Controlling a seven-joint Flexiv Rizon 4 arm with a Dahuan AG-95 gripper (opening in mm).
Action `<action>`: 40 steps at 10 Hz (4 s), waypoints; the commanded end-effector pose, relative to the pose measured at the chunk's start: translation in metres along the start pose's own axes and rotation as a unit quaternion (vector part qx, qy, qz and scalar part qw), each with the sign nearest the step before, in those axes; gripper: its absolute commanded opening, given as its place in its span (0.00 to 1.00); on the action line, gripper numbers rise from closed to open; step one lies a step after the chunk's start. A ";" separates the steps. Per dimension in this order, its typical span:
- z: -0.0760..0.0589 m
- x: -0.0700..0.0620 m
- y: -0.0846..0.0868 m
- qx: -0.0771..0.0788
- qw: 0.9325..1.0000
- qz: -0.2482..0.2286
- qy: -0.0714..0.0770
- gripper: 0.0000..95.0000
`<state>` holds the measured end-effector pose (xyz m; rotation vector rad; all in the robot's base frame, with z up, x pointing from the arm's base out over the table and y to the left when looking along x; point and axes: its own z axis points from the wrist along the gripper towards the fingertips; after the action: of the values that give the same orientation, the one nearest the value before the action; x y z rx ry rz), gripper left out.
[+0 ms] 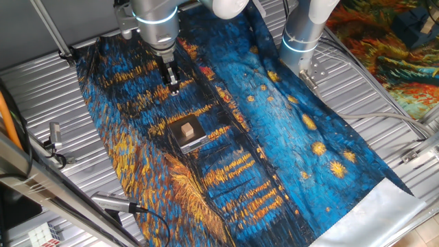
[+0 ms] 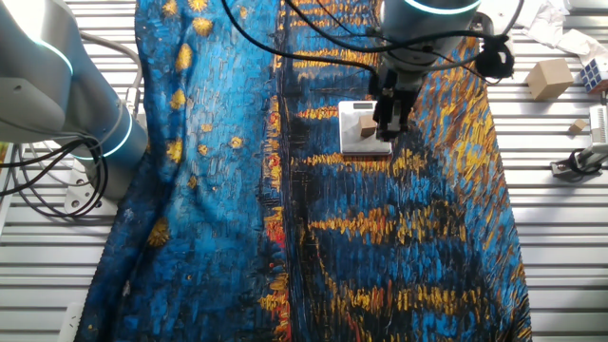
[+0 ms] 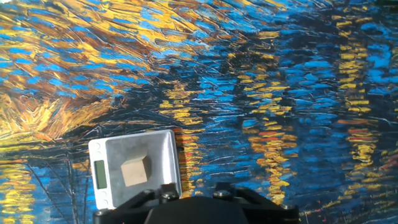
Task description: Remove the object from the scale
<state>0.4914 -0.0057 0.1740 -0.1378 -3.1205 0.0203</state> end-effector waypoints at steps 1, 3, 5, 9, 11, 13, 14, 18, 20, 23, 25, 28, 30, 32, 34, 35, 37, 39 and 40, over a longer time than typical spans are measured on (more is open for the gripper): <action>0.000 0.001 -0.001 0.001 1.000 -0.003 -0.003 0.00; -0.001 0.002 -0.001 0.001 1.000 -0.002 -0.004 0.00; -0.001 0.003 -0.002 0.000 1.000 -0.006 -0.003 0.00; -0.001 0.004 -0.002 0.000 1.000 -0.005 -0.003 0.00; -0.002 0.003 -0.001 0.000 1.000 0.000 0.002 0.00; -0.024 -0.007 0.013 0.000 1.000 0.018 0.009 0.00; -0.032 -0.010 0.020 -0.001 1.000 0.024 0.010 0.00; -0.020 -0.039 0.050 -0.004 0.998 0.055 0.009 0.00; -0.005 -0.047 0.061 -0.005 0.998 0.063 0.009 0.00; 0.019 -0.053 0.061 -0.007 0.998 0.060 -0.002 0.00; 0.050 -0.054 0.056 -0.010 0.998 0.057 -0.027 0.00; 0.074 -0.060 0.069 -0.022 0.996 0.075 -0.044 0.00; 0.076 -0.066 0.083 -0.012 0.996 0.084 -0.041 0.00; 0.075 -0.067 0.085 -0.011 0.996 0.084 -0.037 0.00; 0.075 -0.067 0.085 0.004 0.995 0.083 -0.050 0.00; 0.074 -0.067 0.085 0.027 0.995 0.083 -0.052 0.00; 0.074 -0.067 0.085 0.031 0.997 0.056 -0.048 0.00; 0.074 -0.067 0.085 -0.003 0.998 0.041 -0.041 0.00; 0.074 -0.067 0.085 -0.005 0.999 0.035 -0.039 0.00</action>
<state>0.5633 0.0703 0.0987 -0.2471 -3.2132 0.1228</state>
